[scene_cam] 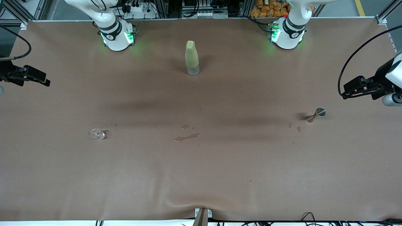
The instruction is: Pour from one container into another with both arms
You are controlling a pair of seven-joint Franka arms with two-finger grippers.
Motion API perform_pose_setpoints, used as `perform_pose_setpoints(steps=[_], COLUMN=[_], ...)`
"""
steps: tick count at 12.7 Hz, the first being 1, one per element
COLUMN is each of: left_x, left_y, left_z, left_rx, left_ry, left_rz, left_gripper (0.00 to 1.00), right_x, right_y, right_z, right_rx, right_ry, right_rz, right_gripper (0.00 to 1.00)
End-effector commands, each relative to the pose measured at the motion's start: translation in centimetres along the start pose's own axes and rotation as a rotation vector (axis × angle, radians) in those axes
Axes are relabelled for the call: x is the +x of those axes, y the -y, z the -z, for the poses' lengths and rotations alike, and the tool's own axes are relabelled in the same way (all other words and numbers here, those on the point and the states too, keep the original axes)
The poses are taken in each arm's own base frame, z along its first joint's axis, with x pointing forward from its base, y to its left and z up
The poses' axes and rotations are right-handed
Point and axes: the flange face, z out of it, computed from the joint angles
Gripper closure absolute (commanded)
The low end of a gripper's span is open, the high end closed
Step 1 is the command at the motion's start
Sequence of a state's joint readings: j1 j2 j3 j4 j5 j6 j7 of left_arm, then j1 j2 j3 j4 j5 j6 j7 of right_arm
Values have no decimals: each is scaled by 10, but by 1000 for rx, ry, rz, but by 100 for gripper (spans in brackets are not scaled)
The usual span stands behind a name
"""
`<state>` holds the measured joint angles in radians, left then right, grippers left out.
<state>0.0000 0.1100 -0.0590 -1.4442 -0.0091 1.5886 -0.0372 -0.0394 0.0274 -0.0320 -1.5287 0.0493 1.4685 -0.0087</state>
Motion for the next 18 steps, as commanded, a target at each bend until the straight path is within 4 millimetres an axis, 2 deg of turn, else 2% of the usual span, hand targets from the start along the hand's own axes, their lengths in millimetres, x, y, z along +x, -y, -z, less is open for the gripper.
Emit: perform_pose_setpoints(steps=[1,3,7,12,15,17,18], left_x=[-5,-6,-4,3,5,4,5], left_y=[-8,-10,-3,9,12,10,2], left_z=[-1,-2,1,-11,-9,-7,-8], left_rx=[25,23,21,23,22,21,20], left_ry=[10,15,6,26,19,16,16], left_rz=[-5,-9,-17,-34,-49,-61,-99], left_gripper=[0,0,0,0,0,0,0], right_x=[-24,-25,-24,-23,-23,-23,-24], right_y=[-11,-1,9,9,9,8,8], right_z=[7,11,11,10,9,9,9], right_rx=[11,-6,-11,-10,-10,-10,-10], right_ry=[-21,-29,-28,-28,-21,-19,-18], right_rz=[-28,-20,-1,-1,-1,-1,-1], right_gripper=[0,0,0,0,0,0,0])
